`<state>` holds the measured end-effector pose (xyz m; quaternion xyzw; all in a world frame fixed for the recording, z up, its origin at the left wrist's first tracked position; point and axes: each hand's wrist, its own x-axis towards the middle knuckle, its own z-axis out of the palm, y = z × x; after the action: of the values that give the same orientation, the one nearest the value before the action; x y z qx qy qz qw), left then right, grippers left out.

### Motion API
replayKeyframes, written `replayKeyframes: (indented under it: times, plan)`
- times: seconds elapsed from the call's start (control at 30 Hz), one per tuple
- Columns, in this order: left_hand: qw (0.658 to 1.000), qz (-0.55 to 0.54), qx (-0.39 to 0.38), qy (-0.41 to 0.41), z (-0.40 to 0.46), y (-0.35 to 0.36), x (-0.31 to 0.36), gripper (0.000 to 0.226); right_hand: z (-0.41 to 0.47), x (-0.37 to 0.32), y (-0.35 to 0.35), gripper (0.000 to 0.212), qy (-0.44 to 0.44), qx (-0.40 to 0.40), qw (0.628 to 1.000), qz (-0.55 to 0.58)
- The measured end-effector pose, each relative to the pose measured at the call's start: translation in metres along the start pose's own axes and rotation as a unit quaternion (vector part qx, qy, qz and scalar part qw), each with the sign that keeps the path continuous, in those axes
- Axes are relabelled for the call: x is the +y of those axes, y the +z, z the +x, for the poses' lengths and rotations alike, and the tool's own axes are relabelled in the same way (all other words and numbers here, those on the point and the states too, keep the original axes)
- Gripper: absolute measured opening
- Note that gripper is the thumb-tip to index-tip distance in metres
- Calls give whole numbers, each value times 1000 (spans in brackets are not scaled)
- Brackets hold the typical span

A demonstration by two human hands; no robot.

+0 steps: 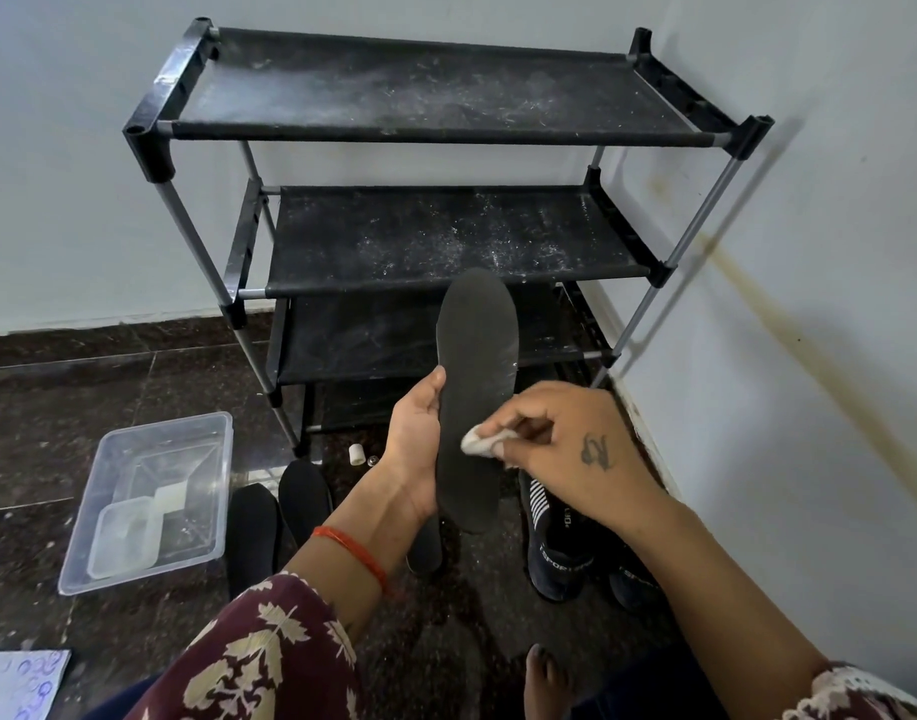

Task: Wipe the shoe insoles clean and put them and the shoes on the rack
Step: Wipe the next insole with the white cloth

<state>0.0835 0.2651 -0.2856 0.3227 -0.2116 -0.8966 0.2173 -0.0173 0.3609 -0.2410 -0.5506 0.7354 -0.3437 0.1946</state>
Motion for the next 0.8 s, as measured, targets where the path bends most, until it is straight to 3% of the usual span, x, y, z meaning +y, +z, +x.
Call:
replayKeyframes:
  times: [0.23, 0.33, 0.43, 0.53, 0.6, 0.7, 0.8]
  plan:
    - [1000, -27, 10, -7, -4, 2, 3, 49, -3, -9, 1, 20, -2, -201, 973, 113]
    - [1000, -17, 5, -5, -3, 0, 0, 46, -5, -7, -5, 23, 16, -268, 960, 79]
    - [1000, 5, -6, -14, -3, 1, 1, 45, -1, 8, -13, 23, 60, -204, 977, 15]
    - [1000, -5, -13, -12, -3, 0, 3, 43, 3, 18, -19, 17, 78, 14, 997, -22]
    - [1000, -5, -19, -17, -2, 2, 2, 44, 3, 16, -17, 17, 61, 94, 994, -3]
    - [999, 33, -8, -27, 1, 1, -1, 65, 2, 6, -1, 12, 23, 10, 997, 71]
    - [996, 74, 29, -34, 5, -2, -3, 74, 2, 7, 14, 10, -22, -34, 999, -27]
